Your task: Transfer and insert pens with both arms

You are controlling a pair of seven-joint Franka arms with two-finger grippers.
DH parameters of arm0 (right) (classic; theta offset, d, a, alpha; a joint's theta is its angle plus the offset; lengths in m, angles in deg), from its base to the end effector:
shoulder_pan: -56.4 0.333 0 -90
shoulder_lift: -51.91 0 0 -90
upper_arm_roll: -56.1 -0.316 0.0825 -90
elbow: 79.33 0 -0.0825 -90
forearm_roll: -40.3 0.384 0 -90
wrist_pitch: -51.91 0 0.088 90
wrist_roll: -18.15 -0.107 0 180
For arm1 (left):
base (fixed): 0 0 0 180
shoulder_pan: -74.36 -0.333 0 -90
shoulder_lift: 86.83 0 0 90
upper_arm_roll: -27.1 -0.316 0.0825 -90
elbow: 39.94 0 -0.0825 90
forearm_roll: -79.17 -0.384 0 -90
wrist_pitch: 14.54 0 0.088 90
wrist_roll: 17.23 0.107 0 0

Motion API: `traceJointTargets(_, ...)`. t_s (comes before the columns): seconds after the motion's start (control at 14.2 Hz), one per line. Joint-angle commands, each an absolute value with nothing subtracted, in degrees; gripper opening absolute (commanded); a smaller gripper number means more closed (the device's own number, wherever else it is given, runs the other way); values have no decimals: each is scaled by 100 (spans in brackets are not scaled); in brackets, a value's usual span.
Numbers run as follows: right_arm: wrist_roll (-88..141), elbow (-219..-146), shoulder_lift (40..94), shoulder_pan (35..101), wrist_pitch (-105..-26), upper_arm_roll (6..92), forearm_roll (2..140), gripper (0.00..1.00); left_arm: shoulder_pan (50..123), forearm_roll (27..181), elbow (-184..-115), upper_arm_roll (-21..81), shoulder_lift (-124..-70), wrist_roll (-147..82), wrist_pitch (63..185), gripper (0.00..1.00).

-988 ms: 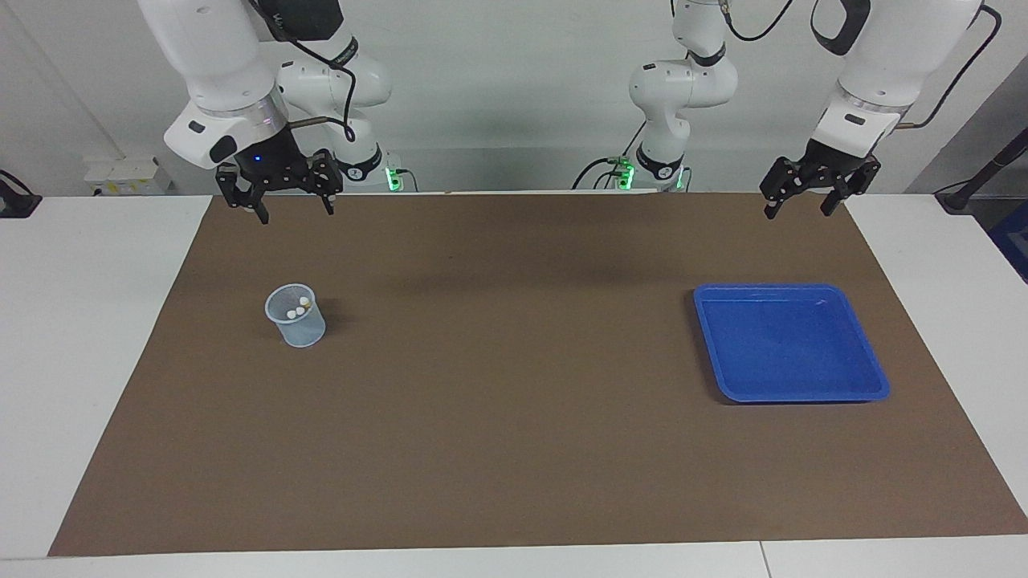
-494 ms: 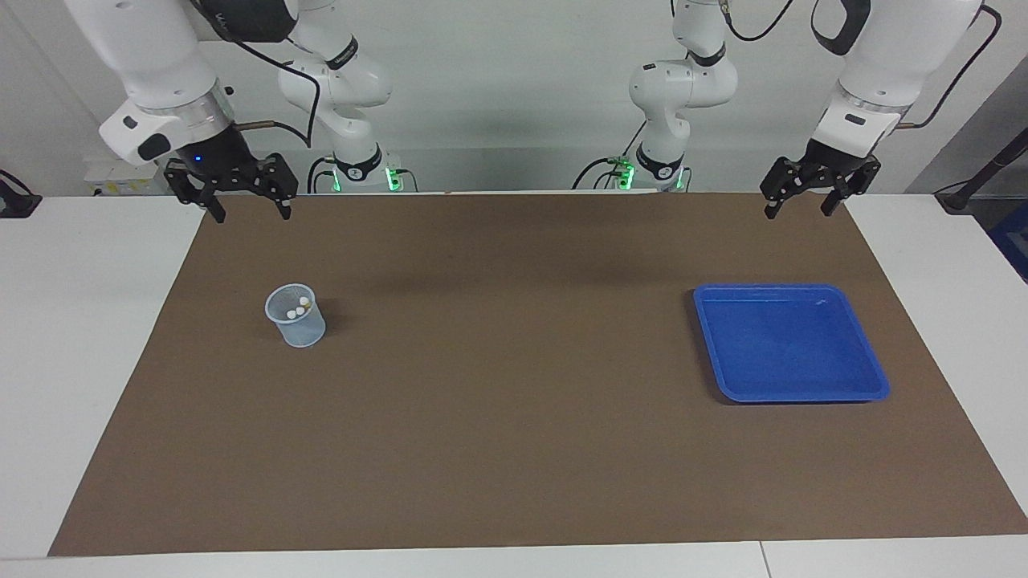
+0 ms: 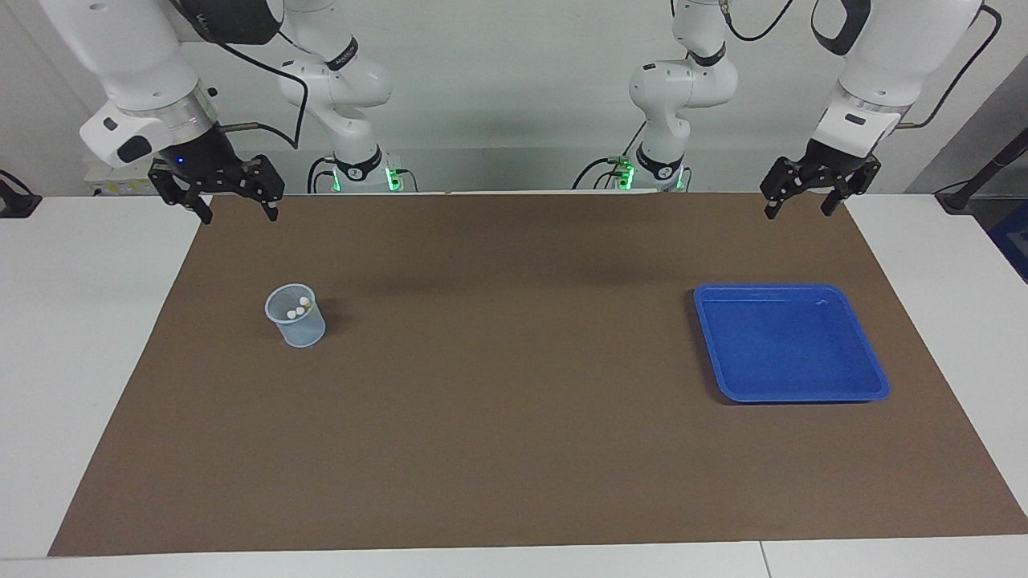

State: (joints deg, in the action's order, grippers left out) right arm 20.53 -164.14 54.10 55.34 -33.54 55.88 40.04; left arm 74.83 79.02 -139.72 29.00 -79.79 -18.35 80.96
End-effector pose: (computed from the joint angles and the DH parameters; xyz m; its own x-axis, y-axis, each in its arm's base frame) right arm 0.5587 -0.0088 0.6388 0.9993 0.0265 -0.0272 0.0266 -0.9996 0.0033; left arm 0.5232 -0.0224 0.6181 0.9986 -0.0220 0.0482 -0.0217 -0.9997 -0.0057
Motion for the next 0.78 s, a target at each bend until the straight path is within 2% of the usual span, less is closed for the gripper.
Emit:
traceJointTargets(0.0,2034,-16177,5542,5491,-3167,5583,4083,100,7436,7978,-14023,2903,-7883,-1837,8073,100)
traceJointTargets(0.71,2034,-16159,5542,5500,-3062,5583,4047,100,7427,7978,-14014,2903,-7883,-1837,8091,100)
